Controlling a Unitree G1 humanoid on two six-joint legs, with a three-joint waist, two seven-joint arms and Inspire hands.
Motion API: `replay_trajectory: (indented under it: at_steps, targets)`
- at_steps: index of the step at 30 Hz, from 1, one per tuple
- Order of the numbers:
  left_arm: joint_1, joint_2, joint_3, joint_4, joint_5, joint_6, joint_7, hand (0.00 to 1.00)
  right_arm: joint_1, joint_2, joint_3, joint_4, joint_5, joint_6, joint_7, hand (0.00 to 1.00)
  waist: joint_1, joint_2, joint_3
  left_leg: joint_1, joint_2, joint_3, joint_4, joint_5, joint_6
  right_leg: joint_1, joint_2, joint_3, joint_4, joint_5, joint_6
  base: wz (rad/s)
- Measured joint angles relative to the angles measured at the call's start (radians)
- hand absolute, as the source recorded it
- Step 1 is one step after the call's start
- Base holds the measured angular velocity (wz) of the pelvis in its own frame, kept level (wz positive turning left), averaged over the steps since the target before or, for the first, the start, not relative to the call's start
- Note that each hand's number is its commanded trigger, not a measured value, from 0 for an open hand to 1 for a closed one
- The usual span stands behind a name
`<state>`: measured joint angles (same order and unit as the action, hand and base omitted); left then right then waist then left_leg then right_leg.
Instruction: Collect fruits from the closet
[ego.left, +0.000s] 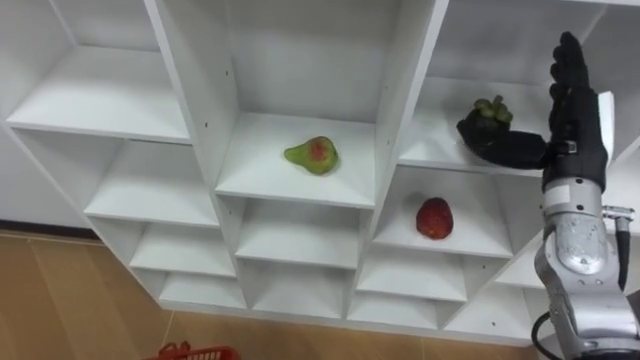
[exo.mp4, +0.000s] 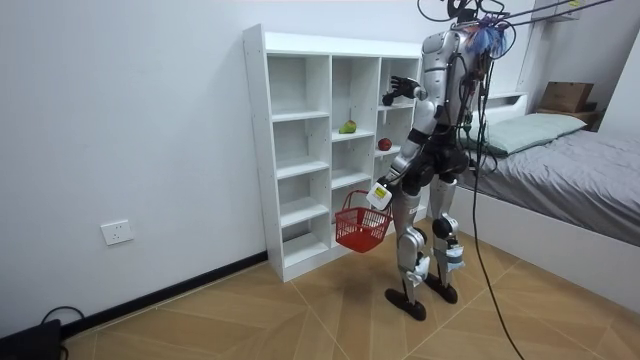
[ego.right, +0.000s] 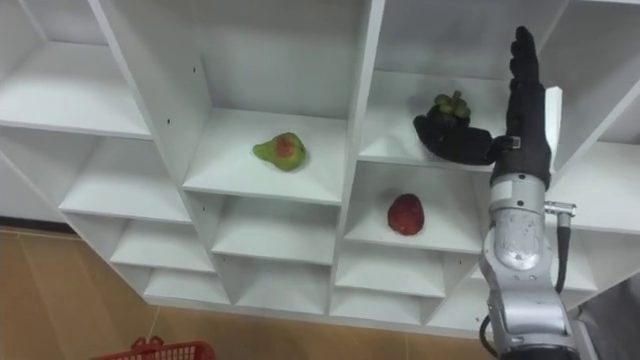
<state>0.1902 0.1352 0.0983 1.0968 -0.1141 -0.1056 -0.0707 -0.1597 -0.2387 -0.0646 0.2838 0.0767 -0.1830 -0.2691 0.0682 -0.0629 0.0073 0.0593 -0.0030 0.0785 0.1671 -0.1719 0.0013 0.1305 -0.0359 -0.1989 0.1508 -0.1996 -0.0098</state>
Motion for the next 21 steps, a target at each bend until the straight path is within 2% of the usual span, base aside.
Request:
replay_trajectory:
  at_steps: [6, 7, 14, 21]
  targets:
    - [0.000, 0.000, -0.002, -0.001, 0.000, 0.020, 0.004, 1.00, -0.050, -0.006, 0.001, 0.089, -0.006, 0.018, -0.005, 0.00, -0.005, 0.003, -0.0021, 0.001, 0.000, -0.003, 0.000, 0.000, 0.000, 0.000, 0.000, -0.001, 0.001, 0.000, 0.000, 0.00]
    - [0.000, 0.000, -0.002, -0.001, 0.000, 0.021, 0.009, 1.00, -0.060, -0.010, 0.001, 0.098, -0.008, 0.032, -0.008, 0.00, -0.004, 0.002, -0.0020, 0.001, 0.000, -0.003, 0.000, 0.000, 0.000, 0.001, 0.000, -0.001, 0.001, 0.000, 0.000, 0.00]
    - [-0.001, 0.011, 0.001, -0.001, 0.000, 0.037, 0.020, 1.00, -0.060, -0.035, 0.003, 0.125, -0.022, 0.054, 0.004, 0.00, 0.000, -0.016, 0.0069, 0.005, 0.000, -0.010, 0.002, 0.000, 0.000, 0.007, 0.000, -0.007, 0.000, 0.000, 0.000, 0.02]
    - [-0.003, 0.016, 0.006, -0.001, 0.000, 0.049, 0.018, 1.00, -0.056, -0.036, 0.004, 0.159, -0.043, 0.072, 0.033, 0.00, 0.011, -0.021, 0.0044, 0.007, 0.000, -0.009, 0.005, 0.000, 0.000, 0.007, 0.000, -0.005, 0.002, 0.000, 0.000, 0.00]
